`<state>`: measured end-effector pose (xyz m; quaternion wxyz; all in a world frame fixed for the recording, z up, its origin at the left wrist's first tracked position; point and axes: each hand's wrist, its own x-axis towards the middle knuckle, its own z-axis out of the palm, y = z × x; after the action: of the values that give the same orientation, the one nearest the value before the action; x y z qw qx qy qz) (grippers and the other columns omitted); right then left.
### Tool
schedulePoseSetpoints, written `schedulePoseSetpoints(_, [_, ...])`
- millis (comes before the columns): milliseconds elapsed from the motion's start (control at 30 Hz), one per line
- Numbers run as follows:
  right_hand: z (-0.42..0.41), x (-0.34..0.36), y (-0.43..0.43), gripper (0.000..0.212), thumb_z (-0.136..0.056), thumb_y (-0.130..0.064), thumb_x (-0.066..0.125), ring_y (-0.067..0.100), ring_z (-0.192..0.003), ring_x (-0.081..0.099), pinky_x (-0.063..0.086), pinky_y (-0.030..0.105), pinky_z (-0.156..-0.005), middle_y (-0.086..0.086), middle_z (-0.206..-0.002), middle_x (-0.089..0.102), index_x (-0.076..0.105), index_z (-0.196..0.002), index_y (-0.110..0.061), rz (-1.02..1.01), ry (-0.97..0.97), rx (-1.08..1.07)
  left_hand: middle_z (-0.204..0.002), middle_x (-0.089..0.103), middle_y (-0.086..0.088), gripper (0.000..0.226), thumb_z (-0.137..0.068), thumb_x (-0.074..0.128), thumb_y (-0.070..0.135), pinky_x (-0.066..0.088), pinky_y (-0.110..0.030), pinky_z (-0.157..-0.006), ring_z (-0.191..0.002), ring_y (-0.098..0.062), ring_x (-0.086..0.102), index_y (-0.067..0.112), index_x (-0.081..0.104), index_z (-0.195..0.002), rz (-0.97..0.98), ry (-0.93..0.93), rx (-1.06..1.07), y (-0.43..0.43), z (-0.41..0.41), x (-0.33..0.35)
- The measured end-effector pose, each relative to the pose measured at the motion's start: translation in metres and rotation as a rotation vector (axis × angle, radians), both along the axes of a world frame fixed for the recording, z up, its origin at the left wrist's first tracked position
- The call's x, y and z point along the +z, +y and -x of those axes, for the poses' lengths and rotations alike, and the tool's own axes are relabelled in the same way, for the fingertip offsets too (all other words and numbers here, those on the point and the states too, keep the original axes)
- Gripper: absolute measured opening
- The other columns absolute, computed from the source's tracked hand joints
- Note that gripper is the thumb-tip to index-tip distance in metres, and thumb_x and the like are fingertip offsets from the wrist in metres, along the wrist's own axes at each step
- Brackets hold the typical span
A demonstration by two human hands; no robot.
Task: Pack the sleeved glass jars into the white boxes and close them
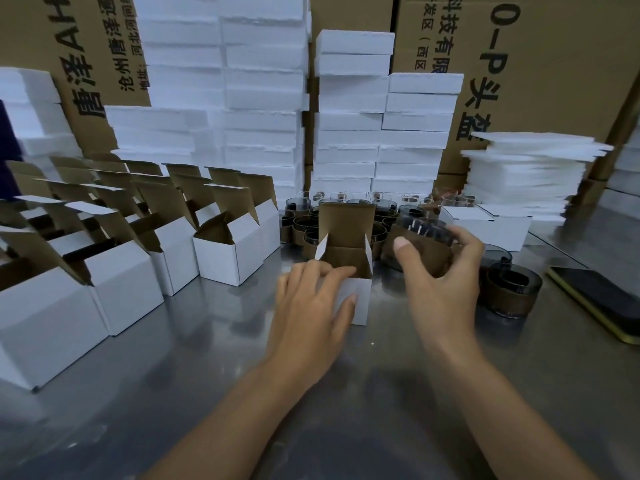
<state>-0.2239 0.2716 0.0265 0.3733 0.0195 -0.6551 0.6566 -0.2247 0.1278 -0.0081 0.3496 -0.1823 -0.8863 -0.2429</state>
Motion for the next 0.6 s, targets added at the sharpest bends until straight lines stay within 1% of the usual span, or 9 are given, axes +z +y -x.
schedulePoseSetpoints(67, [-0.004,-0.002,-0.007,0.054,-0.074,-0.029,0.074,-0.011,-0.084,0.059,0.045,0.005,-0.066,-0.016,-0.1,0.057,0.043,-0.117,-0.031,-0.048,0.006,0.064,-0.111,0.054,0.0,0.036,-0.089,0.047,0.028,0.027,-0.022,-0.088,-0.105,-0.011,0.039,0.021,0.057,-0.123,-0.022,-0.026,-0.041,-0.001,0.0,0.0])
schedulePoseSetpoints(133, [-0.007,-0.005,-0.012,0.057,-0.07,-0.03,0.077,-0.006,-0.088,0.061,0.05,0.013,-0.074,-0.016,-0.101,0.059,0.046,-0.118,-0.032,-0.078,-0.01,0.129,-0.112,0.056,0.002,0.032,-0.091,0.046,0.021,0.031,-0.019,-0.088,-0.106,-0.011,0.044,0.019,0.058,-0.121,-0.102,-0.018,-0.094,-0.002,-0.001,0.003])
schedulePoseSetpoints(167, [-0.008,-0.006,-0.014,0.058,-0.069,-0.033,0.078,-0.005,-0.09,0.062,0.05,0.016,-0.077,-0.016,-0.102,0.059,0.046,-0.118,-0.033,-0.083,-0.02,0.156,-0.109,0.057,0.004,0.03,-0.092,0.043,0.021,0.035,-0.018,-0.087,-0.104,-0.009,0.047,0.019,0.059,-0.117,-0.182,-0.015,-0.119,-0.002,-0.002,0.005])
schedulePoseSetpoints(233, [-0.008,-0.008,-0.016,0.062,-0.065,-0.04,0.079,-0.006,-0.09,0.062,0.05,0.012,-0.074,-0.017,-0.102,0.059,0.046,-0.117,-0.034,-0.087,-0.038,0.192,-0.102,0.06,0.009,0.028,-0.094,0.036,0.03,0.042,-0.016,-0.083,-0.098,-0.003,0.053,0.024,0.058,-0.11,-0.411,-0.063,-0.176,-0.002,-0.003,0.009])
schedulePoseSetpoints(300, [-0.008,-0.009,-0.018,0.06,-0.064,-0.042,0.081,-0.007,-0.088,0.062,0.047,0.009,-0.069,-0.017,-0.1,0.06,0.046,-0.112,-0.035,-0.086,-0.061,0.225,-0.094,0.064,0.011,0.031,-0.096,0.033,0.042,0.048,-0.015,-0.078,-0.09,-0.002,0.06,0.027,0.059,-0.104,-0.663,-0.189,-0.292,0.0,-0.005,0.014])
schedulePoseSetpoints(367, [-0.008,-0.011,-0.019,0.053,-0.064,-0.039,0.081,-0.008,-0.083,0.062,0.046,0.008,-0.066,-0.013,-0.098,0.062,0.047,-0.104,-0.034,-0.084,-0.076,0.257,-0.088,0.069,0.007,0.035,-0.093,0.035,0.05,0.052,-0.019,-0.072,-0.081,-0.005,0.064,0.028,0.061,-0.102,-0.849,-0.343,-0.421,0.002,-0.005,0.017])
schedulePoseSetpoints(433, [-0.007,-0.012,-0.02,0.047,-0.066,-0.031,0.079,-0.008,-0.078,0.063,0.046,0.006,-0.061,-0.01,-0.097,0.063,0.048,-0.101,-0.031,-0.07,-0.081,0.29,-0.092,0.071,-0.001,0.042,-0.084,0.038,0.048,0.056,-0.026,-0.073,-0.083,-0.015,0.067,0.022,0.063,-0.105,-0.885,-0.474,-0.499,0.004,-0.005,0.018])
schedulePoseSetpoints(500, [-0.006,-0.012,-0.02,0.042,-0.071,-0.02,0.078,-0.009,-0.075,0.063,0.045,0.005,-0.057,-0.005,-0.096,0.064,0.05,-0.102,-0.025,-0.03,-0.076,0.331,-0.098,0.07,-0.012,0.047,-0.084,0.039,0.046,0.055,-0.037,-0.08,-0.088,-0.027,0.067,0.014,0.063,-0.109,-0.881,-0.541,-0.551,0.006,-0.004,0.016])
schedulePoseSetpoints(600, [-0.007,-0.012,-0.021,0.047,-0.072,-0.021,0.077,-0.01,-0.078,0.063,0.046,0.005,-0.057,-0.008,-0.096,0.064,0.048,-0.109,-0.021,-0.029,-0.09,0.394,-0.102,0.069,-0.012,0.047,-0.086,0.039,0.044,0.054,-0.036,-0.082,-0.091,-0.026,0.066,0.012,0.062,-0.111,-0.894,-0.567,-0.542,0.006,-0.002,0.015])
